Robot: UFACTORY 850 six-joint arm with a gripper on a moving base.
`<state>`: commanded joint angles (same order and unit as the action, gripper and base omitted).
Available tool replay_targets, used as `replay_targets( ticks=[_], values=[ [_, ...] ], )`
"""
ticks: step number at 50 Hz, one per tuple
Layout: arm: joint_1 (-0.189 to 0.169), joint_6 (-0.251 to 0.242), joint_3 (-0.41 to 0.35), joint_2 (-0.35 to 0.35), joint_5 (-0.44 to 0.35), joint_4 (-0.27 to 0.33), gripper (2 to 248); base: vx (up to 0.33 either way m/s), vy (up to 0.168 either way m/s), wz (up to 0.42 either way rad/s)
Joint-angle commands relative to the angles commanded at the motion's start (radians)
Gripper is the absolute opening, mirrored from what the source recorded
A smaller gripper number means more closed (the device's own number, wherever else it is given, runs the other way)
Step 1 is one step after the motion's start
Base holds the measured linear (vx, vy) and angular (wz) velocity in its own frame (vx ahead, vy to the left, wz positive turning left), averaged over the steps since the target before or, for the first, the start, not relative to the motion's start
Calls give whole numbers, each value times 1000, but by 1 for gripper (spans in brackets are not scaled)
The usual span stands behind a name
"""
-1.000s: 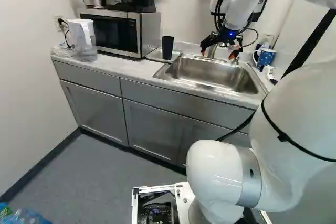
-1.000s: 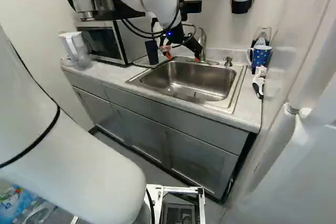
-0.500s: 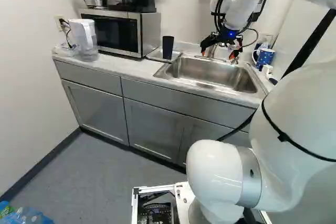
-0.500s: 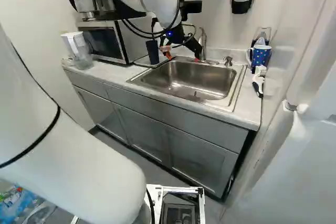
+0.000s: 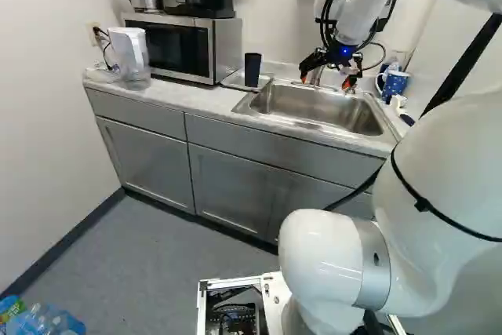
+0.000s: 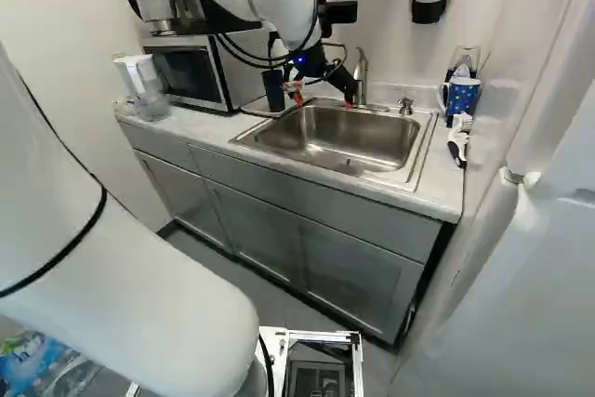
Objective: Rinse the cup and place it in the tray
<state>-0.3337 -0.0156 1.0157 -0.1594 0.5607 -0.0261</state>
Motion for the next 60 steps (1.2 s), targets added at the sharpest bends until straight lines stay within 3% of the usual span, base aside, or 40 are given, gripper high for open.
replay_targets(
  ticks=[60],
  values=[
    [0,0,0,0,0,0,247,-91,35,-4]
  ],
)
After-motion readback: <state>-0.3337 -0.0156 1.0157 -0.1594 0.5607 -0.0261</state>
